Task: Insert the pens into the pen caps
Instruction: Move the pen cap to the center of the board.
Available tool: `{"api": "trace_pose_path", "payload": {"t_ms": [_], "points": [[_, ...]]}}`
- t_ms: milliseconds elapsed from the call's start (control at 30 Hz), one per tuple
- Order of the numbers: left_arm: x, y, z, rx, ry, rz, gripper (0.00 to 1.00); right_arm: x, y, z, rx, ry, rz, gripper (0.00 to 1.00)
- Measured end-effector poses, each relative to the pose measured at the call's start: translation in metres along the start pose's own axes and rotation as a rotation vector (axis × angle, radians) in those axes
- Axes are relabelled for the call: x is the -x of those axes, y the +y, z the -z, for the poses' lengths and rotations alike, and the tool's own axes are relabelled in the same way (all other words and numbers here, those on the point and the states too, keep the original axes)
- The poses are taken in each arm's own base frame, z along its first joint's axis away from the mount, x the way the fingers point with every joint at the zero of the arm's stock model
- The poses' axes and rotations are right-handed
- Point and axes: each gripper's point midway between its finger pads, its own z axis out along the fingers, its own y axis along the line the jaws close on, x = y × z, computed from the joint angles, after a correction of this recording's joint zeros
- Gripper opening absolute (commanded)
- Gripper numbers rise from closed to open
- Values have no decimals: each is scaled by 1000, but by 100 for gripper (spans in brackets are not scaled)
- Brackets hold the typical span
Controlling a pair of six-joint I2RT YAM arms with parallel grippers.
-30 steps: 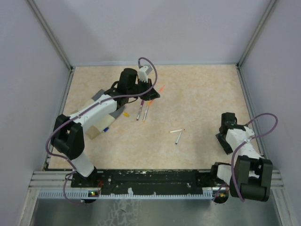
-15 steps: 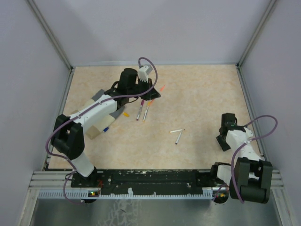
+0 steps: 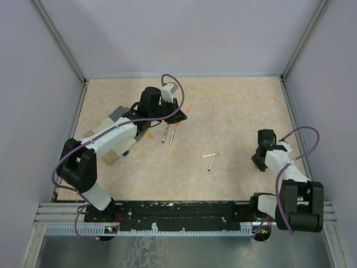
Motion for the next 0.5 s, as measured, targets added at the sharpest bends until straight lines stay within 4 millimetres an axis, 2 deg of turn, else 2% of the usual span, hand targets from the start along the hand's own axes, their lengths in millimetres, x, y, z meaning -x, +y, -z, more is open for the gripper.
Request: {"api": "trace_pose_path", "payload": {"t_ms": [167,367,500], "points": [[-13,8,12,44,-6,2,0,-11,41,3,65,20,117,25],[-15,13,30,94,-41,-11,0,-34,89,11,130,39,251,25],[-14,16,36,117,-62,-27,0,-43,109,14,149,46,306,26]]}}
